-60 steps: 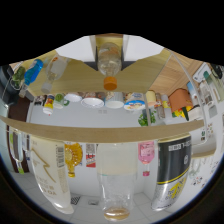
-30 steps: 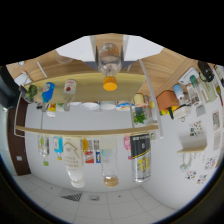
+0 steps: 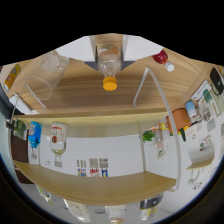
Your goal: Make me a cup of Vodka Sunrise.
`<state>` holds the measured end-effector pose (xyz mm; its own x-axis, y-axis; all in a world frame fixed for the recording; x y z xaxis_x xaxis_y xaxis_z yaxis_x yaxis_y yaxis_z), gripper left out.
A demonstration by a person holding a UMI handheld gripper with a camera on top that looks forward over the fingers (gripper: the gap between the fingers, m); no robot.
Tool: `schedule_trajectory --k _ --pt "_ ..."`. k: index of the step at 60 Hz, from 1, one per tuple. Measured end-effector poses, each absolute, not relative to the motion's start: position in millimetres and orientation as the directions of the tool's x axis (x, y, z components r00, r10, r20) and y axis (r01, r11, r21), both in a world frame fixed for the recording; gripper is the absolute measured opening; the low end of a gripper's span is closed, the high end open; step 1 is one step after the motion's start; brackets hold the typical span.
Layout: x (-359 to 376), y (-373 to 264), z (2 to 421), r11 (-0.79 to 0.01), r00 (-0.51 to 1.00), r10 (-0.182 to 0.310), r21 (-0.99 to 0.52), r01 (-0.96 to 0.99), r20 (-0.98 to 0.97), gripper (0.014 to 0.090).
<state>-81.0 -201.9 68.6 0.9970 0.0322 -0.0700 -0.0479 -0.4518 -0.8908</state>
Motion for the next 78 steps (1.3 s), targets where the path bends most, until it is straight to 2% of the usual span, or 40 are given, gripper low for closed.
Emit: schedule_trajectory --k 15,37,39,45,46,47,50,60,67,78 --pt "-86 -199 21 -0.551 0.999 0.039 -0.835 -0.009 -0.037 0.0351" --pt "-89 -217 17 -0.556 0.997 0.078 -0.831 0.026 -0.021 0.0371" --pt "-89 -219 15 -0.568 0.996 0.086 -0.822 0.030 -0.023 0.0408" --pt "-87 -225 22 -0.568 0.994 0.106 -0.822 0.039 -0.027 0.0698" --pt "-87 -226 26 -0.563 0.993 0.112 -0.825 0.039 -0.030 0.0710" --pt "-88 -227 30 -0.558 0.992 0.118 -0.829 0.039 -0.033 0.0789" --pt "-85 -232 47 -0.541 0.991 0.128 -0.840 0.042 -0.033 0.0844" --pt "-68 -255 118 -0.455 0.990 0.140 -0.890 0.039 -0.028 0.0851" --pt "-48 -280 151 -0.422 0.990 0.139 -0.906 0.027 -0.036 0.0858" --pt "2 -318 174 -0.435 0.996 0.068 -0.900 -0.026 -0.062 0.0858"
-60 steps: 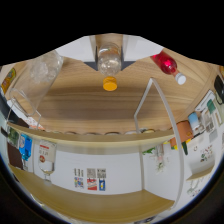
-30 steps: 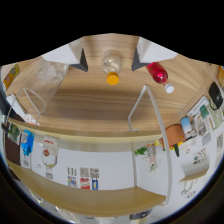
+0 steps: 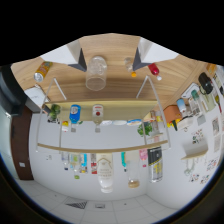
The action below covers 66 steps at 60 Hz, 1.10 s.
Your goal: Make me a cup of Vodka Sunrise.
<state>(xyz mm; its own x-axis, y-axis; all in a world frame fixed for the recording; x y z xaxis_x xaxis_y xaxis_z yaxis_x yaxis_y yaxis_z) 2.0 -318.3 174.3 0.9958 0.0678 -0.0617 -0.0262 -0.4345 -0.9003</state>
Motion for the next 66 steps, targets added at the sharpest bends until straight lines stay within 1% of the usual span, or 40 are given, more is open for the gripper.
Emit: schedule_trajectory --k 6,10,12,16,20,25,30,35,38,42,44,47,48,51,55,59,66 --pt "34 -320 199 -0.425 0.999 0.021 -0.905 -0.037 -0.050 0.0855" --pt "53 -310 230 -0.391 0.999 -0.004 -0.919 -0.047 -0.049 0.0857" --pt "61 -302 249 -0.361 0.999 -0.014 -0.931 -0.050 -0.048 0.0858" --pt "73 -281 294 -0.280 0.999 -0.012 -0.959 -0.039 -0.037 0.0856" --pt "85 -257 334 -0.219 1.000 -0.023 -0.975 -0.025 -0.020 0.0856" --pt "93 -227 372 -0.152 1.000 -0.018 -0.988 -0.021 -0.019 0.0857" --pt "99 -194 393 -0.107 1.000 -0.006 -0.994 -0.018 -0.018 0.0854" --pt "108 -165 402 -0.102 1.000 -0.007 -0.995 0.008 0.008 0.0840" --pt "115 -148 398 -0.112 1.000 -0.020 -0.993 0.021 0.024 0.0798" --pt "123 -128 382 -0.147 0.999 -0.042 -0.989 0.028 0.035 0.0737" --pt "126 -121 380 -0.162 0.999 -0.040 -0.987 0.025 0.032 0.0709" --pt "125 -113 374 -0.183 0.999 -0.026 -0.983 0.015 0.020 0.0664" --pt "125 -110 371 -0.190 1.000 -0.021 -0.982 0.012 0.017 0.0632" --pt "124 -106 366 -0.211 1.000 -0.011 -0.977 0.008 0.011 0.0506" --pt "120 -103 363 -0.210 1.000 0.003 -0.978 0.000 -0.001 0.0373" --pt "119 -102 363 -0.211 1.000 0.003 -0.977 -0.012 -0.013 0.0370" --pt "117 -105 364 -0.220 1.000 0.023 -0.976 0.005 0.000 0.0360"
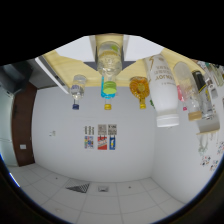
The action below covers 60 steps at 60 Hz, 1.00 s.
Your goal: Make me a cup of Vodka Sunrise.
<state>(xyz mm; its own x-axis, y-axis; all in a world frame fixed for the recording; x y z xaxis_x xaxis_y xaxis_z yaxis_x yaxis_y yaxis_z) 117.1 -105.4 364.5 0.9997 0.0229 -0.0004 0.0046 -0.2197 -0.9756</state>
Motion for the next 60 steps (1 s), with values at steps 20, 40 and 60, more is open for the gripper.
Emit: schedule_trajectory --k 20,40,60 --pt "129 -168 406 -0.117 0.998 0.017 -0.992 -0.053 -0.055 0.0353" --pt "141 -217 222 -0.317 0.987 -0.066 -0.935 -0.159 -0.145 0.0353" --pt "142 -211 165 -0.388 0.987 -0.016 -0.910 0.142 0.161 0.0352"
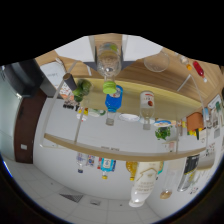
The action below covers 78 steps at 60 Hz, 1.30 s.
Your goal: Make me a cup of Vodka Sunrise.
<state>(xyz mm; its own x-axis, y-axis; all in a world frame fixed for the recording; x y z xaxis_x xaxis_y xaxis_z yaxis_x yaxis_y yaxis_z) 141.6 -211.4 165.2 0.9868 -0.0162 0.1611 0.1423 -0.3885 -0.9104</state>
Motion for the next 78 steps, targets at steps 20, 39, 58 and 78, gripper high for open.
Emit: schedule_trajectory --k 20,39,58,78 --pt "136 -193 189 -0.260 0.437 0.186 -0.385 0.886 0.880 0.0351" --pt "121 -185 196 -0.068 -0.288 0.215 0.308 0.949 0.933 0.0350" --pt "108 -184 196 -0.009 -0.427 0.195 0.437 0.899 0.883 0.0355" --pt "100 -198 259 -0.095 0.630 0.116 -0.622 0.777 0.768 0.0357"
